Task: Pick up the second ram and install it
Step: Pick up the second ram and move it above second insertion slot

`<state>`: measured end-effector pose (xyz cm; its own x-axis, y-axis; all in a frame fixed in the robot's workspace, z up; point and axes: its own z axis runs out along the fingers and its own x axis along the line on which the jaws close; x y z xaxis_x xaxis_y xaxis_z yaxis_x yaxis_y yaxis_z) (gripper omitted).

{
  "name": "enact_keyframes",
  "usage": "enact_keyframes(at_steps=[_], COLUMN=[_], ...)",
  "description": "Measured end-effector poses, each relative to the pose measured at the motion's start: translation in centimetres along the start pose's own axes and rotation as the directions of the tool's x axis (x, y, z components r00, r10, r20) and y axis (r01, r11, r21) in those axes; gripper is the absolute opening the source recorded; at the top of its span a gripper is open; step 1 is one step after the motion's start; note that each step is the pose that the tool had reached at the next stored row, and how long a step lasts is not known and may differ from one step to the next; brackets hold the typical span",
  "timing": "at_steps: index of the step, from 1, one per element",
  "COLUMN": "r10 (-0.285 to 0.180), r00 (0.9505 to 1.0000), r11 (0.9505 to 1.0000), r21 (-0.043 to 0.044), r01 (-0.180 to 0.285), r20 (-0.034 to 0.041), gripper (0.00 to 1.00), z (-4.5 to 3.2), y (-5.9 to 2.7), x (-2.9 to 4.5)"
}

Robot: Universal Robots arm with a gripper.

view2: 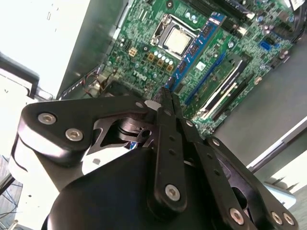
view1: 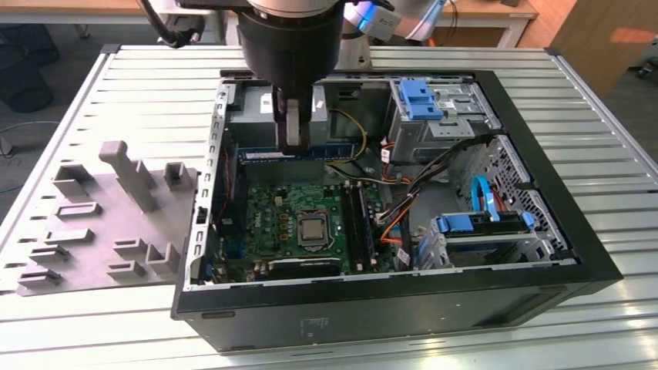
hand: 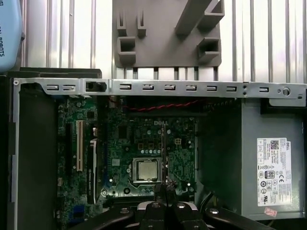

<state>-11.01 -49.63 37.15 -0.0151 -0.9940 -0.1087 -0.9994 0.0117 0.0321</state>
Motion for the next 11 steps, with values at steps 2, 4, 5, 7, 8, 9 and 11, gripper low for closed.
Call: enact_keyframes(at_steps=[2, 4, 5, 7, 8, 9, 11], r10=[0.000, 0.000, 0.000, 0.000, 0.000, 0.000, 0.000], r00=[1.0000, 1.0000, 1.0000, 1.0000, 1.0000, 1.0000, 1.0000], r11=[1.0000, 1.0000, 1.0000, 1.0000, 1.0000, 1.0000, 1.0000], r21=[0.0000, 0.0000, 0.0000, 0.0000, 0.0001, 0.0000, 0.0000], r01=[0.000, 0.000, 0.000, 0.000, 0.000, 0.000, 0.000], r20=[-0.0001, -0.0001, 0.0000, 0.0000, 0.0001, 0.0000, -0.0001], gripper=[0.12, 0.12, 0.12, 0.12, 0.12, 0.12, 0.12], z=[0.12, 0.19, 0.22, 0.34, 0.47, 0.64, 0.97], y=[-0.53, -1.28, -1.65, -2.19, -2.37, -2.53, -2.77], x=[0.01, 0.01, 0.01, -0.01, -0.01, -0.01, -0.01])
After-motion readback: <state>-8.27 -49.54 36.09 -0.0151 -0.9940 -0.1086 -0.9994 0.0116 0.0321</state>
